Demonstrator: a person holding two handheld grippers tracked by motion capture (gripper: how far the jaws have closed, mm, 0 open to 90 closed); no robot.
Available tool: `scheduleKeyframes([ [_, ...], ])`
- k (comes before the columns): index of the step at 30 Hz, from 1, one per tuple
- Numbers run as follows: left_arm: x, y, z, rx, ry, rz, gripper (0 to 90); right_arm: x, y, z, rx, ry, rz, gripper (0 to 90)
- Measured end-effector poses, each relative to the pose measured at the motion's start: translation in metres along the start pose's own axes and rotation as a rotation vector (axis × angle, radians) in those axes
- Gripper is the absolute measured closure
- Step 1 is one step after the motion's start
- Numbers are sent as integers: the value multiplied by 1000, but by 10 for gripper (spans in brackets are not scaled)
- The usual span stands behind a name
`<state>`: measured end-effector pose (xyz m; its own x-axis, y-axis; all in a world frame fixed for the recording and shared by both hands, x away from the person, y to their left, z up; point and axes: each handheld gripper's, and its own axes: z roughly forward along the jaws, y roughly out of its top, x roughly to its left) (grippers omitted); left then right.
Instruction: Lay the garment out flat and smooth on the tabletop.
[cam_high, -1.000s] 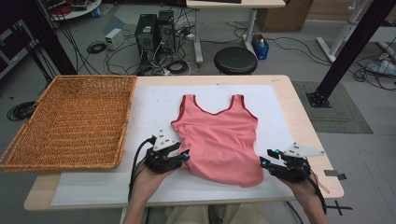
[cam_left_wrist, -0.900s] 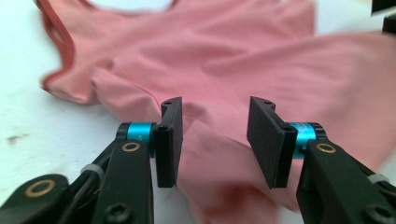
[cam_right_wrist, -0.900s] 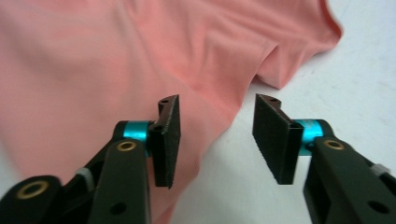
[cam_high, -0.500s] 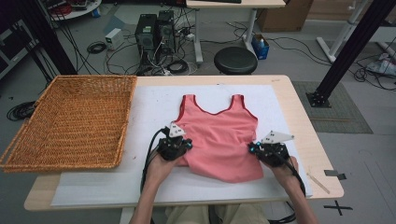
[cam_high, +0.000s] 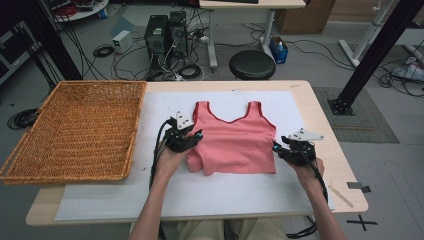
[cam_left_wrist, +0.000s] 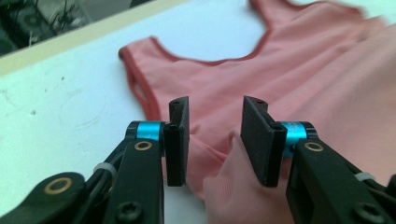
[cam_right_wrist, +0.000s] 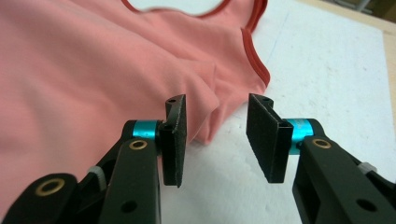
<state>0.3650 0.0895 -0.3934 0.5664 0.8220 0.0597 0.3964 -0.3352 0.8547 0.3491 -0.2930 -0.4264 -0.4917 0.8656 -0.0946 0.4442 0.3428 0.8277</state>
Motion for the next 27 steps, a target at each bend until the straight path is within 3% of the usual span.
scheduleKeyframes([
  [3, -9, -8, -18, -54, 6, 1, 602, 9, -7, -10, 8, 29, -21, 579],
  [6, -8, -14, -26, -66, 15, -14, 573, 15, -12, -14, 19, 50, -35, 576],
  [7, -8, -17, -32, -62, -12, -26, 573, 17, -14, -15, 22, 52, -43, 573],
  [9, -10, -20, -32, -47, -88, -61, 579, 17, -18, -11, 27, 56, -15, 548],
  [11, -15, -22, -26, 6, -130, -64, 579, 17, -15, -4, 32, 73, -3, 538],
  [14, -21, -33, -9, 115, -91, -40, 579, 26, -9, 13, 47, 121, -36, 527],
  [15, -22, -36, -3, 145, -88, -31, 593, 29, -8, 21, 67, 134, -53, 594],
  [17, -19, -42, 6, 163, -92, -27, 769, 34, -7, 28, 85, 164, -102, 788],
  [18, -17, -41, 8, 155, -83, -35, 848, 36, -5, 27, 79, 154, -119, 856],
  [19, -14, -39, 8, 122, -78, -40, 872, 35, -3, 25, 68, 134, -129, 895],
  [21, -8, -30, 9, 57, -57, -51, 874, 29, 0, 20, 21, 99, -88, 898],
  [23, 1, -18, 15, 36, -13, -26, 874, 18, 3, 18, -5, 50, -39, 899],
  [25, 11, -7, 26, 33, 20, -22, 874, 8, 7, 23, -9, 13, -4, 899],
  [27, 21, -3, 42, 55, 34, -23, 874, 1, 8, 31, 14, 12, -5, 899],
])
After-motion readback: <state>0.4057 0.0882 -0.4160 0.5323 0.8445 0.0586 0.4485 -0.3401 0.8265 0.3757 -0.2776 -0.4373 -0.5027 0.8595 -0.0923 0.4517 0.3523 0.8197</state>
